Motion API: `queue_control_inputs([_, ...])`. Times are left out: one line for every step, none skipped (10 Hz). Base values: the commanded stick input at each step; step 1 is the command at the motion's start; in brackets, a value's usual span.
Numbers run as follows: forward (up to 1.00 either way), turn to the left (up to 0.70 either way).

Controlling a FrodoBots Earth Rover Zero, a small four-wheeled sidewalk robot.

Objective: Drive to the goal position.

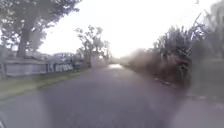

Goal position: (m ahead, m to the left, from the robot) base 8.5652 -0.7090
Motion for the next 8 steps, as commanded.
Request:
queue_control_inputs([1.0,-0.4])
queue_control_inputs([1.0,0.0])
queue_control_inputs([1.0,0.0])
queue_control_inputs([1.0,0.0])
queue_control_inputs([1.0,0.0])
queue_control_inputs([1.0,0.0])
queue_control_inputs([1.0,0.0])
queue_control_inputs([1.0,0.0])
